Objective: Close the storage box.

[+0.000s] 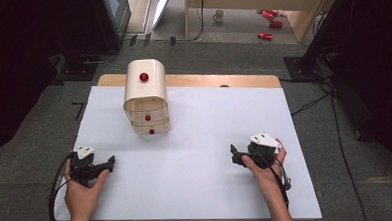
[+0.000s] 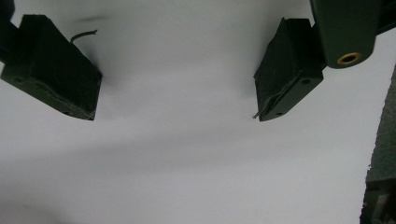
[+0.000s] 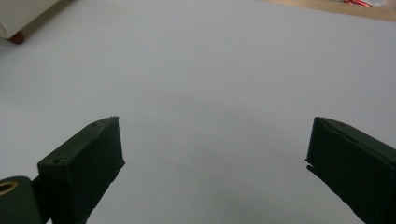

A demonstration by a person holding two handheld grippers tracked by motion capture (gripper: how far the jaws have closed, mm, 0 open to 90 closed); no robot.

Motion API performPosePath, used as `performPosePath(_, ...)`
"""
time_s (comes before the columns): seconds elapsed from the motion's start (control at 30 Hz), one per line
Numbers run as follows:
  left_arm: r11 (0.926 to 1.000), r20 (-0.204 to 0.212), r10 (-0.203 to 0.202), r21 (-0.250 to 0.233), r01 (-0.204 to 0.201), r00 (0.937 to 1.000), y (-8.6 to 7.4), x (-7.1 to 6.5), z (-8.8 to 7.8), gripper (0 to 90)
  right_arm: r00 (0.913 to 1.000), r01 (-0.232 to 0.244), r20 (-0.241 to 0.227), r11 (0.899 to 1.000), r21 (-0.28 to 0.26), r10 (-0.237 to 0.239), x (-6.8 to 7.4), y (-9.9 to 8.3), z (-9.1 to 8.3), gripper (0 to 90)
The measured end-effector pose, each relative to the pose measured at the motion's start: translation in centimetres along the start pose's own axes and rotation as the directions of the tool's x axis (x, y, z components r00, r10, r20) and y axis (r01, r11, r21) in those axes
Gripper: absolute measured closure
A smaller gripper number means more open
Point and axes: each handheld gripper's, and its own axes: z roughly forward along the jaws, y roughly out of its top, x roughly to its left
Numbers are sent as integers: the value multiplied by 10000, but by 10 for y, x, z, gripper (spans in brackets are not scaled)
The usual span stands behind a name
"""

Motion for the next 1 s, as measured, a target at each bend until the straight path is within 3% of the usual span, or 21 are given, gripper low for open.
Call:
performPosePath(0.27, 10000, 0, -1, -1, 1, 10000, 0, 0, 0, 148, 9965, -449, 713, 9990, 73, 442, -37, -19, -17, 38)
performPosePath(0.67, 10000, -7, 6, -5, -6, 10000, 0, 0, 0, 148, 9868, -944, 1359, 9947, 395, 882, -74, -49, -42, 38)
performPosePath(0.8, 10000, -7, 4, -4, -4, 10000, 0, 0, 0, 148, 9843, -975, 1539, 9933, 625, 869, -82, -62, -52, 38)
performPosePath(1.0, 10000, -8, 7, -3, -7, 10000, 0, 0, 0, 148, 9837, -727, 1716, 9912, 1102, 531, -78, -73, -51, 38)
